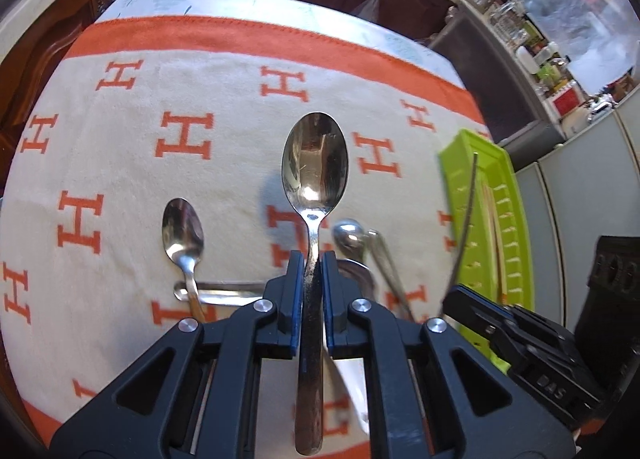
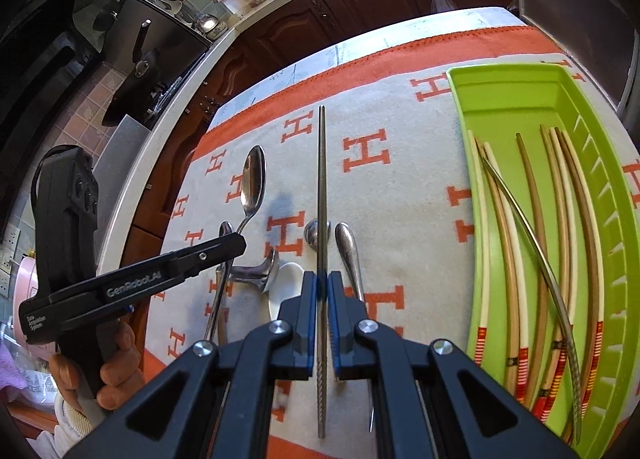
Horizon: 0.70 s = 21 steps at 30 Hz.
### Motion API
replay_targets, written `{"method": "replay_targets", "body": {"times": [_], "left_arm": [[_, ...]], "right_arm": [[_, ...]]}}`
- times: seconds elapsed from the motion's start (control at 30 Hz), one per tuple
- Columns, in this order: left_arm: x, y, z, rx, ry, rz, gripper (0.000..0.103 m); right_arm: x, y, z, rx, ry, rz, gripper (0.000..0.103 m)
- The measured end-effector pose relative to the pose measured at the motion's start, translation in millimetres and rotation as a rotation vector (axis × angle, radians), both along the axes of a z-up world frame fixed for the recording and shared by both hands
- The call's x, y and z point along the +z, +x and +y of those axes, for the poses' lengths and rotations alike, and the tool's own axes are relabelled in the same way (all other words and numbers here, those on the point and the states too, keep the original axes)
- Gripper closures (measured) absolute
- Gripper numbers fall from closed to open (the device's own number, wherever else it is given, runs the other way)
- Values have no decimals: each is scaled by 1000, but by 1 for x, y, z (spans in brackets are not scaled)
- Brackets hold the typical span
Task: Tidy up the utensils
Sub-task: 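Carry the left tool's spoon into the green tray and open while the right tool places its chopstick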
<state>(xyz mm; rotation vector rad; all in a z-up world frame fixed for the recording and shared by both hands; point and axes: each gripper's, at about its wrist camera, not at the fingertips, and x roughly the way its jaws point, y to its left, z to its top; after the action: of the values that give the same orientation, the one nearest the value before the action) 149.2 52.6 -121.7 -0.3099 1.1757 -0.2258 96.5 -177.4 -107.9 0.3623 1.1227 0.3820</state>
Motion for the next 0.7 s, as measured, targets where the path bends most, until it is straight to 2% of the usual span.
{"method": "replay_targets", "body": {"times": [0.23,0.4,0.7], "left_arm": [[41,-21,-27,-57,-42,-53,97],[65,-30,-70,-123,-62,-80,97],[82,-38,-156,-225,-92,-80,97]], "right_arm": [[21,-15,-19,-25,71,-19,98],[49,-30,-51,-61,111,-62,98],[103,-66,-119,-149,102,-150,98]]}}
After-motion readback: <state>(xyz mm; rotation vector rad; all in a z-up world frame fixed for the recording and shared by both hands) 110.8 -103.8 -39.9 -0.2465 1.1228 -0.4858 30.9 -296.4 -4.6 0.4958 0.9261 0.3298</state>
